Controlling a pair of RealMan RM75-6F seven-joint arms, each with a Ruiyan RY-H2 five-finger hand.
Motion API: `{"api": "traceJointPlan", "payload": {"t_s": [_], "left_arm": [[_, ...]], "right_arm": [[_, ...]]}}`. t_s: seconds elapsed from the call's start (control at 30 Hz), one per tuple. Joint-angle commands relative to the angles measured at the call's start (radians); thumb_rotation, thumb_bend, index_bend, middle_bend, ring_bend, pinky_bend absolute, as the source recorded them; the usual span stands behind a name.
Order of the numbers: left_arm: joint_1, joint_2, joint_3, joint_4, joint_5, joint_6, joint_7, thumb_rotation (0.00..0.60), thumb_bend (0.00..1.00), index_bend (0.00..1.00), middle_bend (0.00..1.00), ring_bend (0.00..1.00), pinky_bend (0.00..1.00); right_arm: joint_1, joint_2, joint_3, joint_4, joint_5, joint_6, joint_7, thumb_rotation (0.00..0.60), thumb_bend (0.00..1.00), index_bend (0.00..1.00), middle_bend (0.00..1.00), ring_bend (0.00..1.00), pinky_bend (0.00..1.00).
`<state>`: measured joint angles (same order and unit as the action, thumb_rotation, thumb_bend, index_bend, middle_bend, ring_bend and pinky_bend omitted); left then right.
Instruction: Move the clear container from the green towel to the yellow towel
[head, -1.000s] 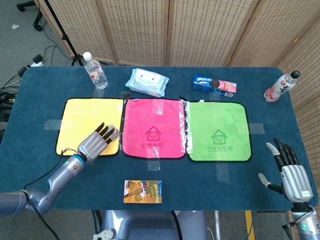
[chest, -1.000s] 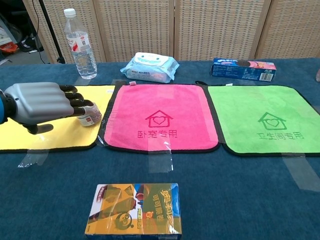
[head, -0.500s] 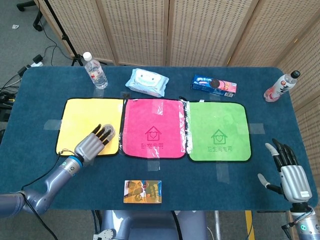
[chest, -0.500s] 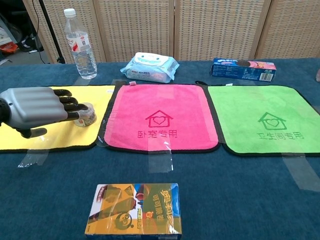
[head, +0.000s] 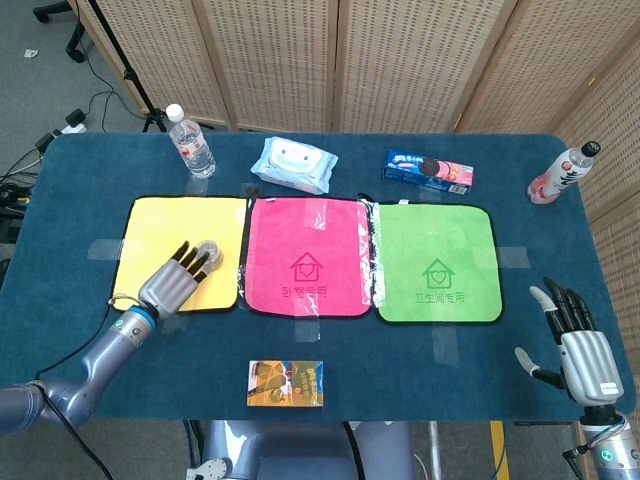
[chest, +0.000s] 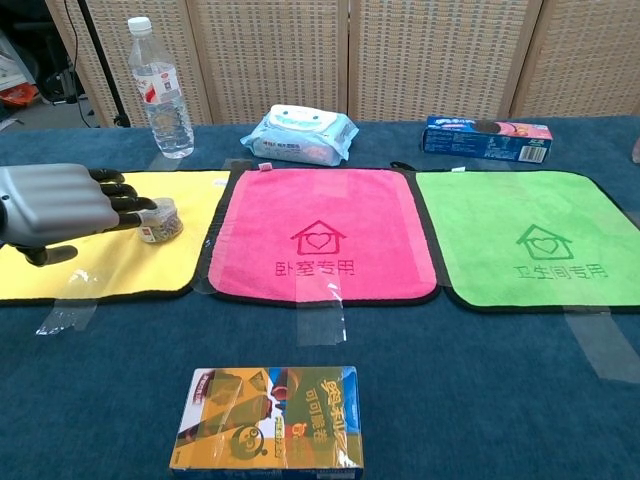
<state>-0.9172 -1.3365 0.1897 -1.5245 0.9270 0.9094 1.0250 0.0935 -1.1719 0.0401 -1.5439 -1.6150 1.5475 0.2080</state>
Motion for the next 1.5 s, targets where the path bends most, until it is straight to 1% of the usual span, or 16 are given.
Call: {"api": "traceJointPlan", "payload": {"t_s": [0.03,0.27,0.6,0.77,0.9,1.0,1.1,1.13,1.17,1.27,1.43,1.5], "left_arm": [[0.003,0.002,0.0,0.004,-0.01,-0.001,0.003,0.6,0.47,0.0,0.0,0.0,0.0],[0.015,0.013,0.004,0.013,-0.017,0.002,0.008,0.6,0.47,0.0,0.0,0.0,0.0],[0.047,0.034,0.006,0.046,-0.026,0.01,-0.019,0.6,0.47,0.0,0.0,0.0,0.0],[0.059,0.039,0.0,0.066,-0.033,0.009,-0.037,0.6,0.47,0.0,0.0,0.0,0.0],[0.077,0.046,-0.017,0.092,-0.04,0.021,-0.069,0.6,0.47,0.0,0.0,0.0,0.0],[0.093,0.054,-0.027,0.087,-0.017,0.042,-0.103,0.6,0.47,0.0,0.0,0.0,0.0],[0.122,0.071,-0.044,0.051,0.038,0.088,-0.177,0.6,0.47,0.0,0.0,0.0,0.0],[0.137,0.078,-0.051,0.036,0.065,0.113,-0.213,0.6,0.47,0.0,0.0,0.0,0.0],[0.165,0.087,-0.063,-0.001,0.109,0.162,-0.283,0.6,0.47,0.0,0.0,0.0,0.0],[0.212,0.095,-0.068,-0.03,0.187,0.238,-0.377,0.6,0.47,0.0,0.0,0.0,0.0],[0.307,0.09,-0.062,-0.071,0.335,0.383,-0.561,0.6,0.47,0.0,0.0,0.0,0.0],[0.358,0.085,-0.045,-0.095,0.393,0.444,-0.645,0.6,0.47,0.0,0.0,0.0,0.0]], "right_arm": [[0.0,0.0,0.0,0.0,-0.001,0.0,0.0,0.6,0.31,0.11,0.0,0.0,0.05],[0.0,-0.003,0.0,0.001,-0.002,0.002,-0.004,0.6,0.31,0.11,0.0,0.0,0.05],[0.0,-0.003,-0.002,-0.001,-0.008,0.006,-0.007,0.6,0.31,0.11,0.0,0.0,0.05],[0.0,-0.004,-0.003,-0.002,-0.009,0.005,-0.012,0.6,0.31,0.11,0.0,0.0,0.05],[0.001,-0.006,-0.004,-0.002,-0.008,0.002,-0.018,0.6,0.31,0.11,0.0,0.0,0.05],[0.001,-0.007,-0.004,-0.002,-0.009,0.002,-0.018,0.6,0.31,0.11,0.0,0.0,0.05],[0.001,-0.006,-0.005,-0.002,-0.012,0.004,-0.018,0.6,0.31,0.11,0.0,0.0,0.05],[0.001,-0.006,-0.005,-0.002,-0.014,0.005,-0.018,0.6,0.31,0.11,0.0,0.0,0.05],[0.001,-0.006,-0.006,-0.003,-0.017,0.006,-0.019,0.6,0.31,0.11,0.0,0.0,0.05],[0.001,-0.006,-0.008,-0.004,-0.02,0.008,-0.021,0.6,0.31,0.11,0.0,0.0,0.05],[0.001,-0.007,-0.008,-0.004,-0.023,0.009,-0.03,0.6,0.31,0.11,0.0,0.0,0.05],[0.001,-0.01,-0.009,-0.003,-0.022,0.007,-0.032,0.6,0.31,0.11,0.0,0.0,0.05]]}}
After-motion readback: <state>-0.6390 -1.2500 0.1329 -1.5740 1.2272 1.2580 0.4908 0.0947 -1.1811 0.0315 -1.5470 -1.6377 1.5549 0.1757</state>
